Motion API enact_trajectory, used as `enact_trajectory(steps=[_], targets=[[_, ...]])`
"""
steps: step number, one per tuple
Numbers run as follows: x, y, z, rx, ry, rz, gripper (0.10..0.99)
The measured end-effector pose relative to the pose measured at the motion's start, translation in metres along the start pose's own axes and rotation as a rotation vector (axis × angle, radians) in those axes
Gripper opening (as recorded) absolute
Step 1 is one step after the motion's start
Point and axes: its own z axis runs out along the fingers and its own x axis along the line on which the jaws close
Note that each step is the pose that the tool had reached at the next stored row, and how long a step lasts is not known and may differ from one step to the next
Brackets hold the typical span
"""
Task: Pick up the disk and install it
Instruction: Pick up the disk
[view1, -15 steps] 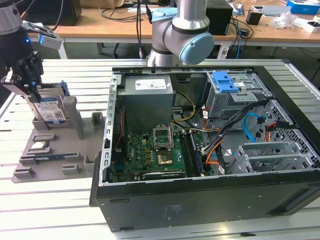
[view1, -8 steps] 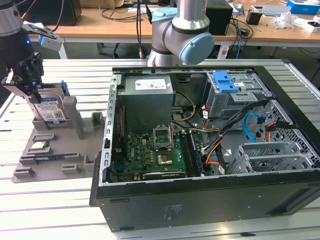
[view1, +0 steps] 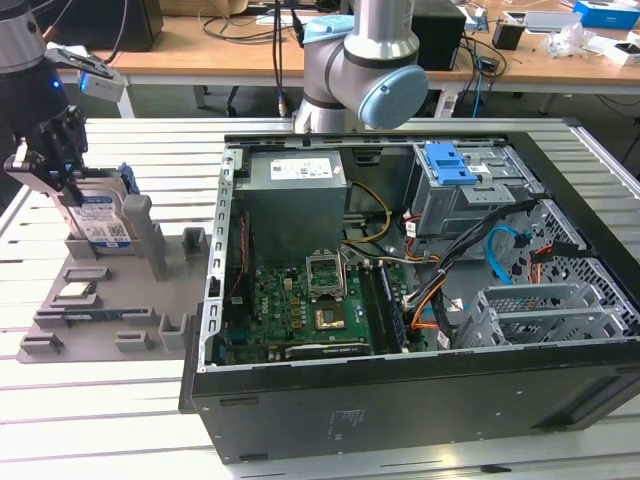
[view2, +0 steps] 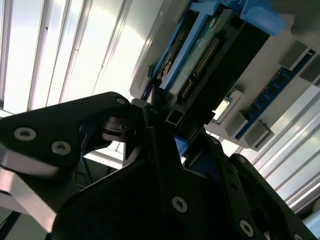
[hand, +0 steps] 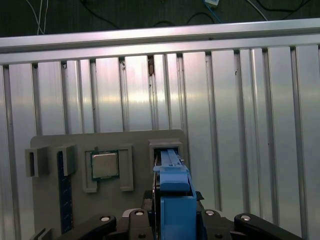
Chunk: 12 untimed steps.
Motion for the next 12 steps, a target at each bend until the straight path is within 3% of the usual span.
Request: enact_trajectory(steps=[12], targets=[[0.0, 0.0, 0.0005, 0.0, 0.0, 0.0, 0.369]])
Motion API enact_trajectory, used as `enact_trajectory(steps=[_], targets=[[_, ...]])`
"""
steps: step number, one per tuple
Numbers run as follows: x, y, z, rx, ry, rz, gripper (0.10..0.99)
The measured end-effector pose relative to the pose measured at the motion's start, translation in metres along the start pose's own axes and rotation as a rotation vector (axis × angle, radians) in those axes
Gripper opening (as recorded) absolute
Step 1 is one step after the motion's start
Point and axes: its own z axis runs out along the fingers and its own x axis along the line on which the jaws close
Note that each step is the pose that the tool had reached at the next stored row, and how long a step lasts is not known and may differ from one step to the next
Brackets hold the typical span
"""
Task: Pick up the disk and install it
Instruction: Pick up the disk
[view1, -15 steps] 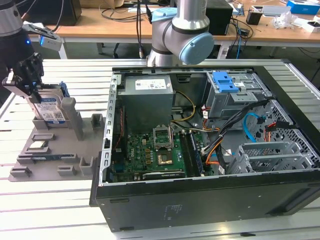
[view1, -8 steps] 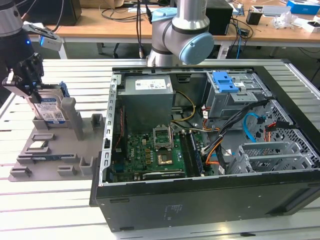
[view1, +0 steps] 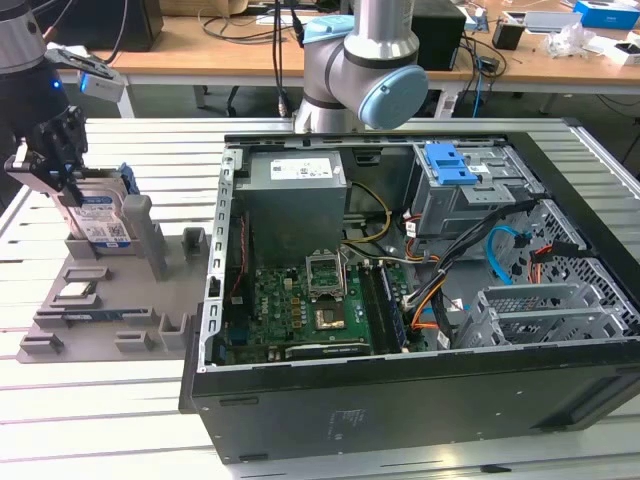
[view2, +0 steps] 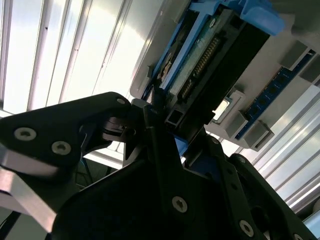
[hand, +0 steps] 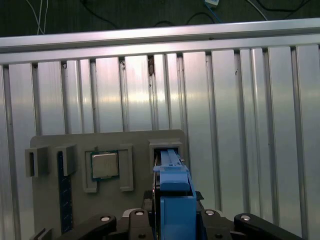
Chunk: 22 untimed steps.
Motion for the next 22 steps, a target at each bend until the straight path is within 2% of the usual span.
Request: enact_trajectory(steps=[4, 7, 17, 22], targets=[[0.0, -0.0001, -0.0007, 0.0, -0.0002, 0.0, 0.369], [0.0, 0.0, -0.0048, 0.0, 0.0, 0.0, 0.369], [-0.0006, 0.0003, -0.0274, 0.0, 0.0, 0.0, 0.369], [-0.0011, 0.0005, -0.0454, 0.0, 0.0, 0.0, 0.369]])
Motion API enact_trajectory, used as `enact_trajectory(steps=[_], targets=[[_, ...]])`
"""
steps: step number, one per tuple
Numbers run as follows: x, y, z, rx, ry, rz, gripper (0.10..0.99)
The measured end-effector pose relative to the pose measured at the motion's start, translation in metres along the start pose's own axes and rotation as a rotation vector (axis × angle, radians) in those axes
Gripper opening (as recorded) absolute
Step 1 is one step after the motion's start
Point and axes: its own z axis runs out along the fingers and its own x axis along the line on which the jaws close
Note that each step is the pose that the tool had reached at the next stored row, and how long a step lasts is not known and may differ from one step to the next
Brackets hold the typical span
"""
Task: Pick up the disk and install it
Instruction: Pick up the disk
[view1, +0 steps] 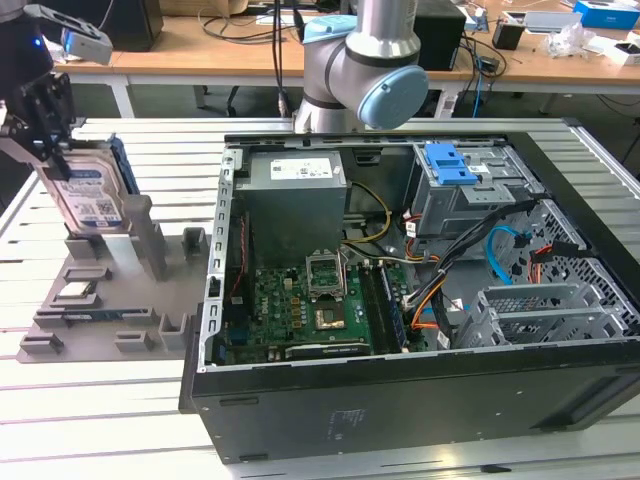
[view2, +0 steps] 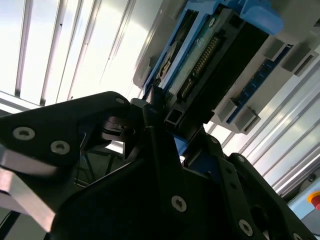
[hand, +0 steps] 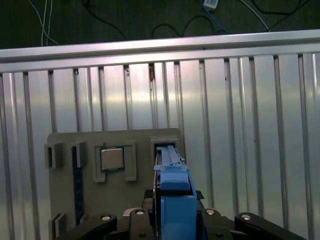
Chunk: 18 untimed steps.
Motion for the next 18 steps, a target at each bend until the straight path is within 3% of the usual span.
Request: enact_trajectory(steps=[8, 16, 18], targets=[[-0.0007, 0.0003, -0.0266, 0.0, 0.0, 0.0, 0.369], [-0.0014, 0.0006, -0.0483, 0.0, 0.0, 0.0, 0.369], [-0.0017, 0.0007, -0.0576, 0.0, 0.0, 0.0, 0.369]])
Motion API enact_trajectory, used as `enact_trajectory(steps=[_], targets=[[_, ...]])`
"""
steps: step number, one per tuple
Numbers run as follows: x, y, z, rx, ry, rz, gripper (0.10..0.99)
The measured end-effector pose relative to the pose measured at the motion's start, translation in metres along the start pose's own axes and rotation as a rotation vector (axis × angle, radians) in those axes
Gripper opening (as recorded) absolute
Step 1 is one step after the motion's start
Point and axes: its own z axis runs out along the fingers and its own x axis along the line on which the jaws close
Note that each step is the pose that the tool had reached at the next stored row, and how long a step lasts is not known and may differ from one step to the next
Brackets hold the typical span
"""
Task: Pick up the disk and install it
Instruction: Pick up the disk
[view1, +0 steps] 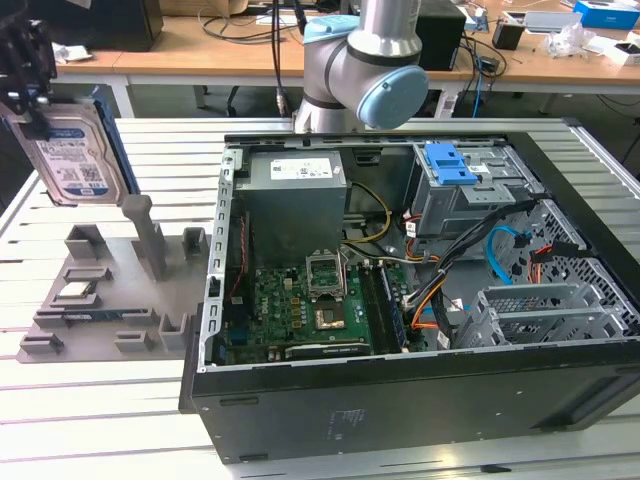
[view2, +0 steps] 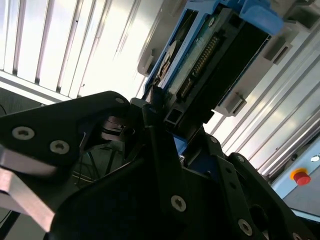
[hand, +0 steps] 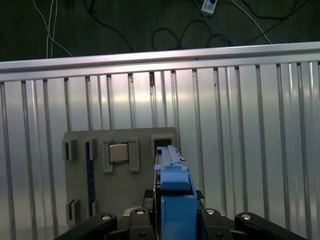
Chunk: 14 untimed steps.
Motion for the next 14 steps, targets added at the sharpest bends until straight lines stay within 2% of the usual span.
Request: enact_trajectory(steps=[4, 6, 10, 14], targets=[[-0.0006, 0.0002, -0.0151, 0.0, -0.0001, 0.0, 0.369], [-0.0011, 0.0003, -0.0261, 0.0, -0.0001, 0.0, 0.369], [-0.0017, 0.0005, -0.039, 0.0, -0.0001, 0.0, 0.369], [-0.0027, 0.0007, -0.0561, 0.0, 0.0, 0.0, 0.369]])
